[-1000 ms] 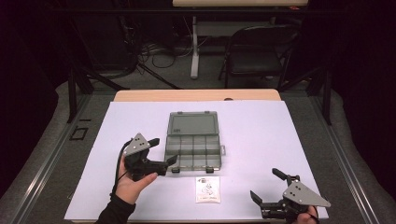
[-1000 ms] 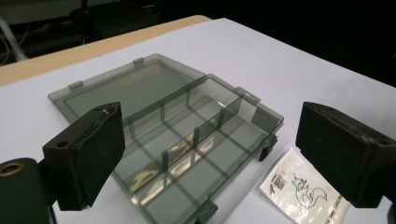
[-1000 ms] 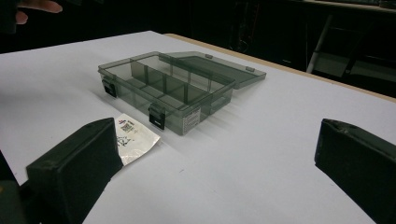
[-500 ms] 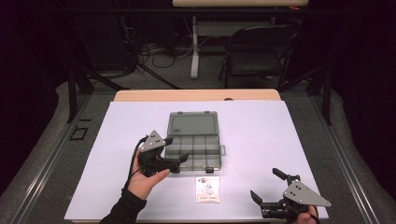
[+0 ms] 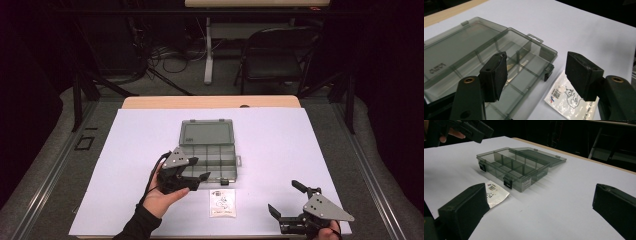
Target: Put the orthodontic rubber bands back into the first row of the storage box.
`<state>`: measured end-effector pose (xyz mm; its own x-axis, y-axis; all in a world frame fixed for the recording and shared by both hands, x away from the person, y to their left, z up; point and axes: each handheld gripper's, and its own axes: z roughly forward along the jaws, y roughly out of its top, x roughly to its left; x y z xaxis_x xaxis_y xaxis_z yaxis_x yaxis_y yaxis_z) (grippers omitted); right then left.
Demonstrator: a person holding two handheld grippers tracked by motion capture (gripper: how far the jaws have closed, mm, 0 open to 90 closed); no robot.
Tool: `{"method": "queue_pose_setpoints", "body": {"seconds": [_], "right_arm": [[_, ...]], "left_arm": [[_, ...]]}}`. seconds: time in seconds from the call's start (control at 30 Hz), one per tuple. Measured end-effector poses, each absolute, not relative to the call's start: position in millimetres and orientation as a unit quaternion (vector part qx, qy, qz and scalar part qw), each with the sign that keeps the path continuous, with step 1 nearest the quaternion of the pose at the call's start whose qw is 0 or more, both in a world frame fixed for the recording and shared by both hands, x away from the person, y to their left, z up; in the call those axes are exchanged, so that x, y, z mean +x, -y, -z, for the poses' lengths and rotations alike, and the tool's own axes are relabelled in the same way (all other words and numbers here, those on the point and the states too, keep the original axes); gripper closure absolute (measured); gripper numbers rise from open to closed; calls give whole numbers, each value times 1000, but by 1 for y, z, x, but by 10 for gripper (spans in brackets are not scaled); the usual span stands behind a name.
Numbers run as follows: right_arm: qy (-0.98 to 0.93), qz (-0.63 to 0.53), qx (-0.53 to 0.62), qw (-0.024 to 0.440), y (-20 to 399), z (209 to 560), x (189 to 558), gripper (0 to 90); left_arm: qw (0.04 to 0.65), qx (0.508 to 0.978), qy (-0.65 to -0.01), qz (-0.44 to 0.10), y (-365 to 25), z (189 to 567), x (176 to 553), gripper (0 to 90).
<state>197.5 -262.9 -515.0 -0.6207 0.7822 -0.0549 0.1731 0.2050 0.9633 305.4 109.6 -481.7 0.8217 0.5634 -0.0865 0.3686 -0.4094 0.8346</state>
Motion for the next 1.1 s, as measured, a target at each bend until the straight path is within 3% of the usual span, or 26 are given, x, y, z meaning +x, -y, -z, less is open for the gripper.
{"method": "queue_pose_setpoints", "body": {"seconds": [0.6, 1.1], "right_arm": [[-725, -537, 328, 279, 264, 514, 197, 0], [-724, -540, 326, 280, 263, 515, 197, 0]], "left_arm": [[419, 869, -254, -68, -84, 514, 296, 473], [389, 888, -237, -59, -65, 537, 298, 471]]}}
